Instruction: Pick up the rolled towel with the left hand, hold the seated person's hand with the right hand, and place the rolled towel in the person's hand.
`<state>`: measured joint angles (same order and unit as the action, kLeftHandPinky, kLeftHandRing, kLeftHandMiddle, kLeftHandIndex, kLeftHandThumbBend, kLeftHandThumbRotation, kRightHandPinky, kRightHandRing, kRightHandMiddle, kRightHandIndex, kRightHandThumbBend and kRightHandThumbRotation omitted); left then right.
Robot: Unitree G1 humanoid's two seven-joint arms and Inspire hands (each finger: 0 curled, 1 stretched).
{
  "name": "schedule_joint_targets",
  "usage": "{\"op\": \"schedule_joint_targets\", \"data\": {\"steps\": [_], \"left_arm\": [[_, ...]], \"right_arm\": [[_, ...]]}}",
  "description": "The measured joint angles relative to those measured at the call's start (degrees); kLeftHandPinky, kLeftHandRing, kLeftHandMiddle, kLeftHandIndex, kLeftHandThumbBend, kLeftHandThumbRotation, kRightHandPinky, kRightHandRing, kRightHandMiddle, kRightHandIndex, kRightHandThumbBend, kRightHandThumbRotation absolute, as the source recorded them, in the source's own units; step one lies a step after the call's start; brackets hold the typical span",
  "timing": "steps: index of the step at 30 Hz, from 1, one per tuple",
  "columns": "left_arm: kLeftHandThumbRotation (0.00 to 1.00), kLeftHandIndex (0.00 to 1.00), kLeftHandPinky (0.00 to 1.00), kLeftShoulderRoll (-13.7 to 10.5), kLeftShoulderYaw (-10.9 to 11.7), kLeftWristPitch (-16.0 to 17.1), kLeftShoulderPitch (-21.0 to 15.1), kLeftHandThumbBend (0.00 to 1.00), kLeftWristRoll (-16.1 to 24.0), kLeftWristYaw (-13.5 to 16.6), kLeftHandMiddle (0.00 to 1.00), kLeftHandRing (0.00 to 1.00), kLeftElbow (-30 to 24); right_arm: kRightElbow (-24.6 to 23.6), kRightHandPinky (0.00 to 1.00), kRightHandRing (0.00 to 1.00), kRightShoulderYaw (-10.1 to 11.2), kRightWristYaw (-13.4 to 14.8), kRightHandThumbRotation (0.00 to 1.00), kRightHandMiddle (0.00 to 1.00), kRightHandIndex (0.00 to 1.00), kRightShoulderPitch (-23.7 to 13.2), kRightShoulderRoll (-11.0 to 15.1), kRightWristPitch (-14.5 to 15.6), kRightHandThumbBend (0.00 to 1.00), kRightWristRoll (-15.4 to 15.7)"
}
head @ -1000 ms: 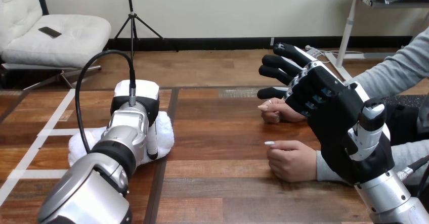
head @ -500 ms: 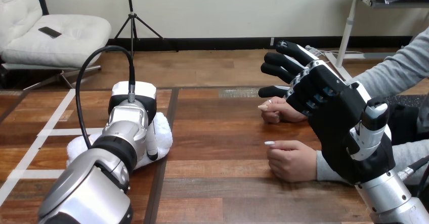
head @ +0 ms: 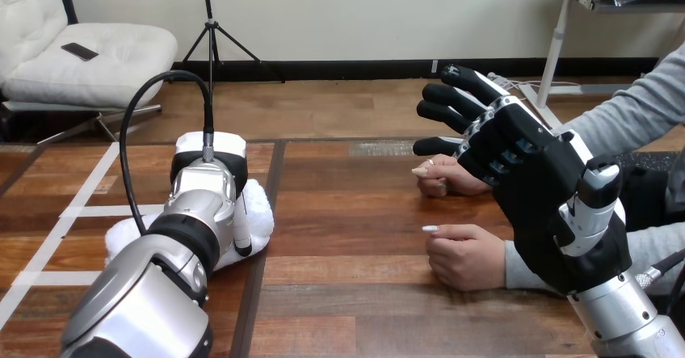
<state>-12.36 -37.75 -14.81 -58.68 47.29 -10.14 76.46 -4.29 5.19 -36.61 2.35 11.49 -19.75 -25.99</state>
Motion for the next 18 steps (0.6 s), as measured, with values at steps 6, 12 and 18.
{"op": "schedule_joint_targets", "data": {"steps": [6, 12, 18], "left_arm": [[0.02, 0.6, 0.2, 0.0, 0.99, -0.34, 0.03, 0.82, -1.82, 1.28, 0.37, 0.27, 0.0], [0.0, 0.66, 0.16, 0.0, 2.33, -0.36, 0.25, 0.73, -3.29, 3.12, 0.35, 0.23, 0.01], [0.0, 0.67, 0.15, 0.06, 2.86, -0.36, 0.7, 0.7, -4.28, 5.22, 0.34, 0.22, 0.01]], "right_arm": [[0.0, 0.74, 0.87, 0.09, 0.0, 1.0, 0.87, 0.87, 0.0, 0.0, 0.0, 1.0, 0.0], [0.0, 0.74, 0.87, 0.14, 0.02, 1.0, 0.87, 0.87, 0.0, 0.01, 0.0, 1.0, 0.0], [0.0, 0.74, 0.87, 0.17, 0.15, 1.0, 0.87, 0.87, 0.0, 0.04, 0.0, 1.0, 0.0]]}}
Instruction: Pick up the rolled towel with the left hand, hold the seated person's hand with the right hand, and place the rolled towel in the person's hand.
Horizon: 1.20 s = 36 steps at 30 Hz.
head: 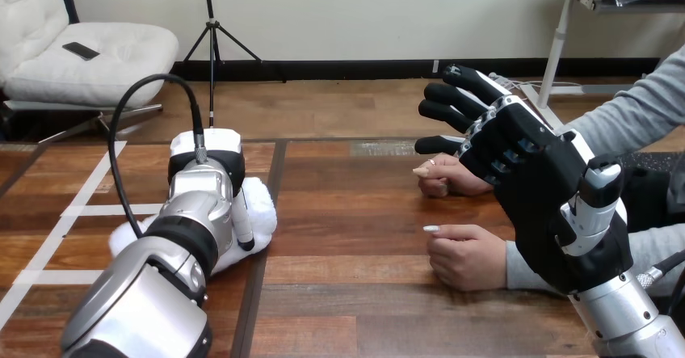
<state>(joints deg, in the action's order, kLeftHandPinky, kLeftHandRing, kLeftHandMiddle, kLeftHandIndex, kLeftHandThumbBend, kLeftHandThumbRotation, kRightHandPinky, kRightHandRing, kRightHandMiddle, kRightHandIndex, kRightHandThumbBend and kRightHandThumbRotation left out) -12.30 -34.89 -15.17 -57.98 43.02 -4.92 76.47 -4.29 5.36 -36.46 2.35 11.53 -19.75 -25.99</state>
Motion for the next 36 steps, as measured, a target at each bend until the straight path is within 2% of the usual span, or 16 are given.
{"op": "schedule_joint_targets", "data": {"steps": [15, 29, 36], "left_arm": [[0.0, 0.57, 0.18, 0.2, 0.66, 0.96, 1.46, 0.71, -1.31, 4.91, 0.39, 0.27, 0.0], [0.0, 0.54, 0.23, 0.0, 2.76, 4.71, 2.8, 0.69, -3.28, 10.06, 0.42, 0.32, -0.17], [0.0, 0.49, 0.26, -0.14, 3.48, 6.04, 3.31, 0.68, -4.21, 10.8, 0.45, 0.36, -0.29]], "right_arm": [[-0.01, 0.74, 0.88, 0.03, 0.49, 1.0, 0.87, 0.87, 0.0, 0.05, 0.16, 1.0, -0.03], [-0.01, 0.75, 0.88, 0.04, 0.71, 1.0, 0.87, 0.87, 0.0, 0.05, 0.16, 1.0, 0.0], [-0.01, 0.75, 0.88, 0.1, 0.72, 1.0, 0.87, 0.88, 0.0, 0.05, 0.16, 1.0, 0.0]]}}
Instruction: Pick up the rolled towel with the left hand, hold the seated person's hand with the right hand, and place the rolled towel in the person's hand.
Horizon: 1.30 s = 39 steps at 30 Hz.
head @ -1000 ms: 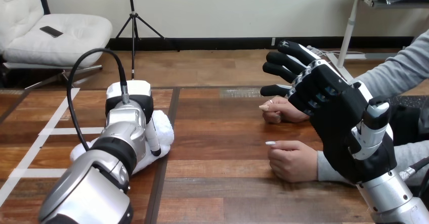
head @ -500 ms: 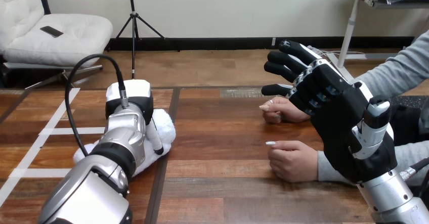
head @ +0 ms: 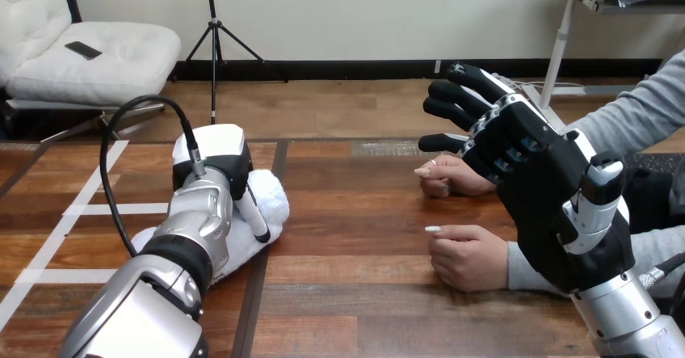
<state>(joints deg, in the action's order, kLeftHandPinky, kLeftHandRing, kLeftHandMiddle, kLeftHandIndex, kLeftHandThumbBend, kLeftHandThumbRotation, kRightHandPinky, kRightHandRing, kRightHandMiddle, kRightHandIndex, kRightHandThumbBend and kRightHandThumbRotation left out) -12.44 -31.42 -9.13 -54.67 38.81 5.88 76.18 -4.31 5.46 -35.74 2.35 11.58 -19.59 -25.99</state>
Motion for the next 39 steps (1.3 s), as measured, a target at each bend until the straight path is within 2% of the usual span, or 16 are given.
{"op": "schedule_joint_targets", "data": {"steps": [11, 21, 29, 39], "left_arm": [[0.0, 0.45, 0.3, -0.29, 1.34, 1.51, 0.39, 0.7, -0.98, 1.55, 0.48, 0.4, -0.03], [0.0, 0.45, 0.33, -0.75, 3.61, 3.65, 0.99, 0.72, -3.07, 4.09, 0.48, 0.41, -0.78], [0.0, 0.45, 0.32, -1.43, 6.29, 6.16, 2.28, 0.71, -5.58, 5.74, 0.47, 0.4, -3.12], [0.0, 0.45, 0.27, -2.4, 10.18, 8.76, 5.04, 0.71, -9.28, 6.93, 0.43, 0.34, -9.01]], "right_arm": [[0.0, 0.75, 0.88, 0.06, 0.05, 1.0, 0.87, 0.88, 0.0, 0.0, 0.0, 1.0, 0.0], [0.0, 0.75, 0.88, 0.06, 0.06, 1.0, 0.87, 0.88, 0.0, -0.01, 0.0, 1.0, 0.0], [0.0, 0.75, 0.88, 0.08, 0.02, 1.0, 0.87, 0.87, 0.0, 0.0, 0.0, 1.0, 0.0], [0.0, 0.75, 0.88, 0.11, 0.06, 1.0, 0.87, 0.88, 0.0, 0.02, 0.01, 1.0, 0.09]]}}
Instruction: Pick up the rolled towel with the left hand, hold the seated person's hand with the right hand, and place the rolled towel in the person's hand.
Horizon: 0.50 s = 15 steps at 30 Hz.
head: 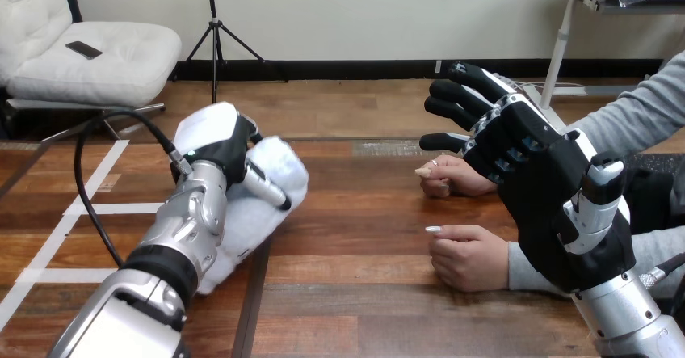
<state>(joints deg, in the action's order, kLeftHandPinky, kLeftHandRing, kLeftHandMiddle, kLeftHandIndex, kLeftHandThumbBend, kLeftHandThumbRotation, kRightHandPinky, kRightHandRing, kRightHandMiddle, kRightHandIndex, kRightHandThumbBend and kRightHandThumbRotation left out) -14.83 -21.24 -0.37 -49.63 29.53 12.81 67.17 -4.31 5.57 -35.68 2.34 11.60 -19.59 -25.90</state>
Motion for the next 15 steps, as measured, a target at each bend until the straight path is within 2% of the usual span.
{"op": "schedule_joint_targets", "data": {"steps": [7, 15], "left_arm": [[0.0, 0.44, 0.23, -0.36, 2.33, 1.26, 3.26, 0.68, -1.8, 0.79, 0.39, 0.3, -6.15], [0.0, 0.44, 0.23, -0.33, 4.31, 1.58, 8.11, 0.67, -2.95, 0.8, 0.38, 0.29, -13.55]], "right_arm": [[0.11, 0.79, 0.88, -0.01, -0.01, 1.0, 0.87, 0.88, 0.01, 0.0, 0.0, 1.0, 0.11], [0.41, 0.82, 0.9, -0.04, -0.01, 1.0, 0.88, 0.89, 0.01, -0.01, 0.0, 1.0, 0.15]]}}
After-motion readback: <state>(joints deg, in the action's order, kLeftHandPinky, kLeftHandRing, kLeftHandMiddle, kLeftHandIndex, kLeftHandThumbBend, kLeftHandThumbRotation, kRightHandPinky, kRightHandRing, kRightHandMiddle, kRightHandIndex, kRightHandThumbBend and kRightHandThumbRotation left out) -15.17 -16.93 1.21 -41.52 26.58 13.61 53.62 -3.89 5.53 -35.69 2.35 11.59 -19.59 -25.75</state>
